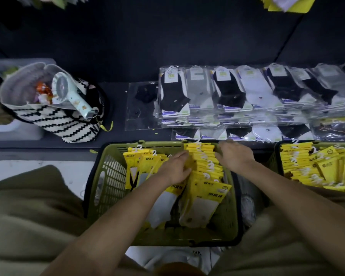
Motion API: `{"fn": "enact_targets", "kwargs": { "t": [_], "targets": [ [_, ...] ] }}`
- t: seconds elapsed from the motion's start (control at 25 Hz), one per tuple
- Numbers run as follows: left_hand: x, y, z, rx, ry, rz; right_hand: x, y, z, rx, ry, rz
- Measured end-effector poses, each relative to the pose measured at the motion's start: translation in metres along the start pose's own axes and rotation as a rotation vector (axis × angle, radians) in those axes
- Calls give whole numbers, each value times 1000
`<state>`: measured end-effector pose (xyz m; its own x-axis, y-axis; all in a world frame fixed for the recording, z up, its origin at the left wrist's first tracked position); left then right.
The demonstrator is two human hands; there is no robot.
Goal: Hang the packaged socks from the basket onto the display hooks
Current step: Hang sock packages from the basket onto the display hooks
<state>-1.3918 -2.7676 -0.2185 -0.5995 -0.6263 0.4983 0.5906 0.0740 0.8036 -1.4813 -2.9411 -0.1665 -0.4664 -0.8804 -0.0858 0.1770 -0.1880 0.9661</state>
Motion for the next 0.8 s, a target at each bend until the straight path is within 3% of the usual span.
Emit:
{"fn": "enact_targets", "kwargs": {
  "t": [0.16,0.24,0.4,0.64,0.8],
  "targets": [
    [-48,9,36,98,88,104,-44,-12,4,-32,197,27],
    [-73,9,49,186,187,193,-72,-20,9,-37,201,-78],
    [-96,-15,51,170,348,361,-128,-69,23,-194,6,-593],
    [-93,-49,33,105,292,387,-141,-158,25,-332,-475,-911],
    [-86,-56,26,68,231,394,-132,-174,13,-337,-656,-1092]
  ]
}}
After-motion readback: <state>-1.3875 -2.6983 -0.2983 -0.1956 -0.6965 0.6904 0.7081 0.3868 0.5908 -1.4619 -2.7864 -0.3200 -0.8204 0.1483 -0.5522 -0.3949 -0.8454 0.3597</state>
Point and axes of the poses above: each hand's wrist, its own z-axis away from the middle knuckle, its own y-axis out of the back of the hand, x = y × z, the point moved 2 cm from there along -z, towards the middle knuckle, and after that the axes turned 3 degrees about x, right-handed, at the moved point
